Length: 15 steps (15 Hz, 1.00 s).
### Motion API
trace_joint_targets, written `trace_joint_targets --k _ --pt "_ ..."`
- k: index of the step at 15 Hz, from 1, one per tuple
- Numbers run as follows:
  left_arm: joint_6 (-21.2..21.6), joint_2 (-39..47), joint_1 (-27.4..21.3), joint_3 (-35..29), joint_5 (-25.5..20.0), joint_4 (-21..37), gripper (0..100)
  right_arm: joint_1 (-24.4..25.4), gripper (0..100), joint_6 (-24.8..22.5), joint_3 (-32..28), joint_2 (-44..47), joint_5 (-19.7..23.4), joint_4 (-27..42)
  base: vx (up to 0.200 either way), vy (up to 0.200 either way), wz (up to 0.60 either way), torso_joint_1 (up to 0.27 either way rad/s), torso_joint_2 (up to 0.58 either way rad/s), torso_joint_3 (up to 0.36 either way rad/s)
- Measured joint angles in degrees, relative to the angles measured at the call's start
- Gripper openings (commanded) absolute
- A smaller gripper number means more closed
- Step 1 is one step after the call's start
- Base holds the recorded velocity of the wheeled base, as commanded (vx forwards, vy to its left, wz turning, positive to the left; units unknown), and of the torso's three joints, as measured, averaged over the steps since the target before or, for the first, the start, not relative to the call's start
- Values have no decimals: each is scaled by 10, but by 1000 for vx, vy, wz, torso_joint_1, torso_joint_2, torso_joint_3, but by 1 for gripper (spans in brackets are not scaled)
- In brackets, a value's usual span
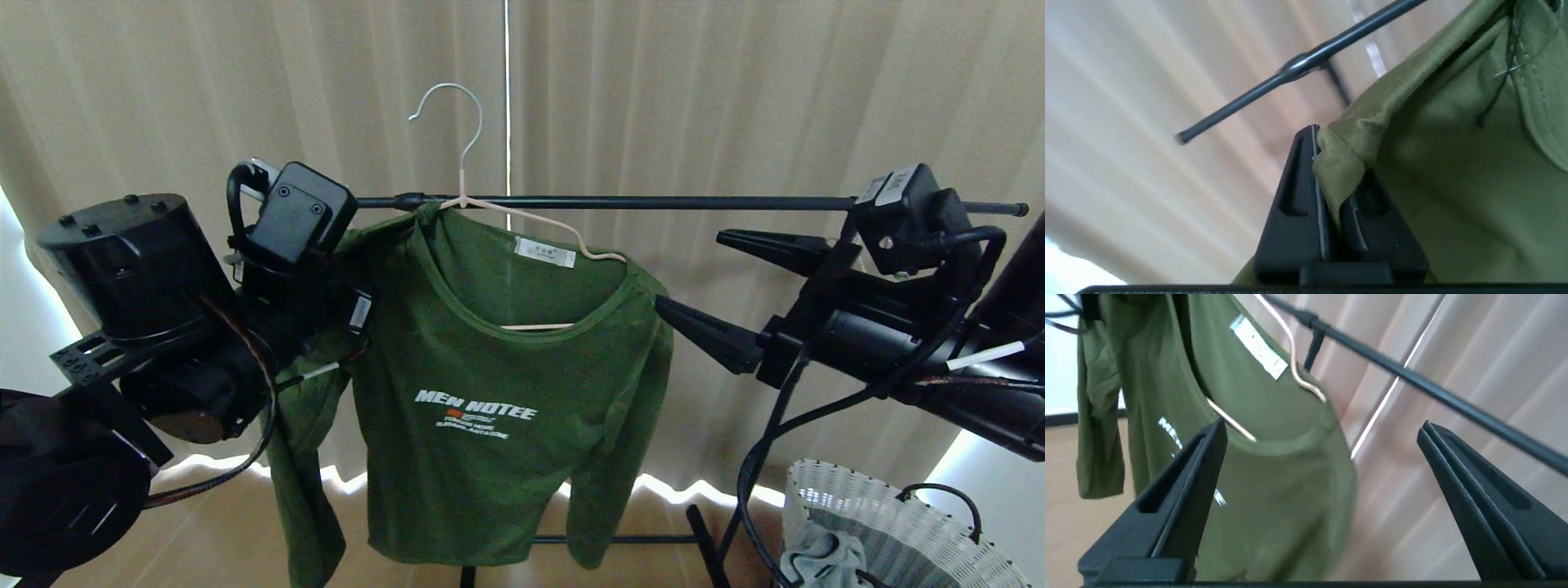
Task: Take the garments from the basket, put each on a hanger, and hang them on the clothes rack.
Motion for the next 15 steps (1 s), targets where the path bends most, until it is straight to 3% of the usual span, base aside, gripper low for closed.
trace_joint_targets --k 4,11,15 --pt "-2 0 -24 6 -1 0 0 31 100 -13 -67 11 -48 66 0 0 0 0 0 0" --pt "-3 0 -48 11 0 -1 0 73 100 -48 -138 80 -112 73 0 0 0 0 0 0" --pt "-2 -1 -48 20 0 -36 0 74 100 -60 -166 108 -144 73 0 0 0 0 0 0"
